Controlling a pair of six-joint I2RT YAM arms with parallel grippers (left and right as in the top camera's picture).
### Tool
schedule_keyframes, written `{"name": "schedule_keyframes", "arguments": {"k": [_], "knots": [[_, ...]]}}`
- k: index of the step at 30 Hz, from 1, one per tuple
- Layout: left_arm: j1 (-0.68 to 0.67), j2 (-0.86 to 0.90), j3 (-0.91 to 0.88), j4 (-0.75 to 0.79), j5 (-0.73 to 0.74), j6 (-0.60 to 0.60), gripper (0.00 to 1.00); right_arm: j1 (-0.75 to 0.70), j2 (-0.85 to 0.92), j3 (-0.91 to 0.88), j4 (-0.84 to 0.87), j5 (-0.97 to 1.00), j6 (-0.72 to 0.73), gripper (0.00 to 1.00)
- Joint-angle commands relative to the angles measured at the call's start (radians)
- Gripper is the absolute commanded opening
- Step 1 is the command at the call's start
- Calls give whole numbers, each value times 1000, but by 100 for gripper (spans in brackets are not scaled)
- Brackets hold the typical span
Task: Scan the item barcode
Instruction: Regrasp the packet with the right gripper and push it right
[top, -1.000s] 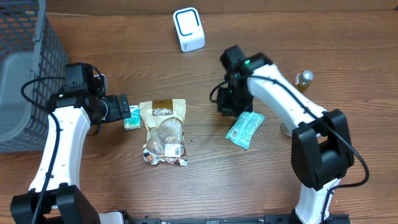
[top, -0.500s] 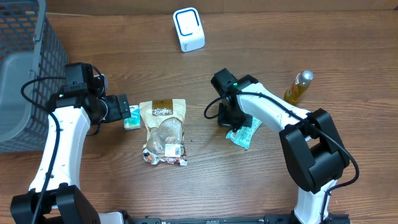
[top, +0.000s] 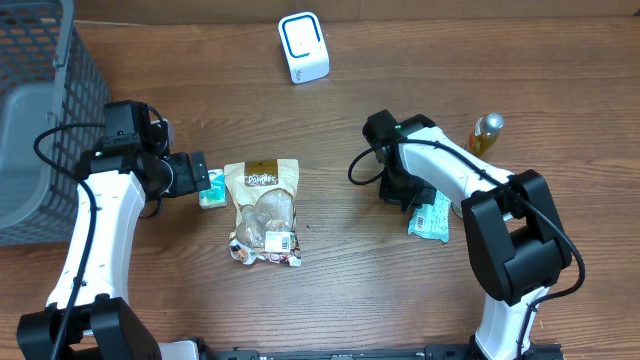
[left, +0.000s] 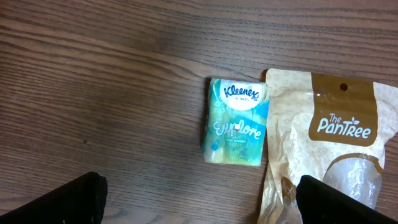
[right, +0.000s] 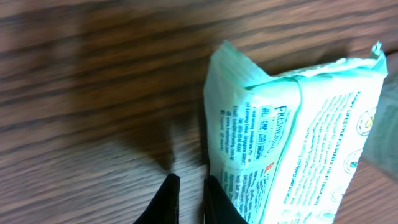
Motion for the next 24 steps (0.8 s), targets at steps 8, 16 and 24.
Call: {"name": "schedule_keyframes", "arguments": {"k": [8, 16, 24], "knots": [[4, -1, 19, 2, -6, -10, 100, -27, 3, -7, -40, 94, 18, 16], [4, -1, 19, 2, -6, -10, 100, -15, 3, -7, 7, -215, 8, 31], [5, -1, 19, 2, -6, -10, 100, 26, 3, -7, 148, -437, -69, 43]]}}
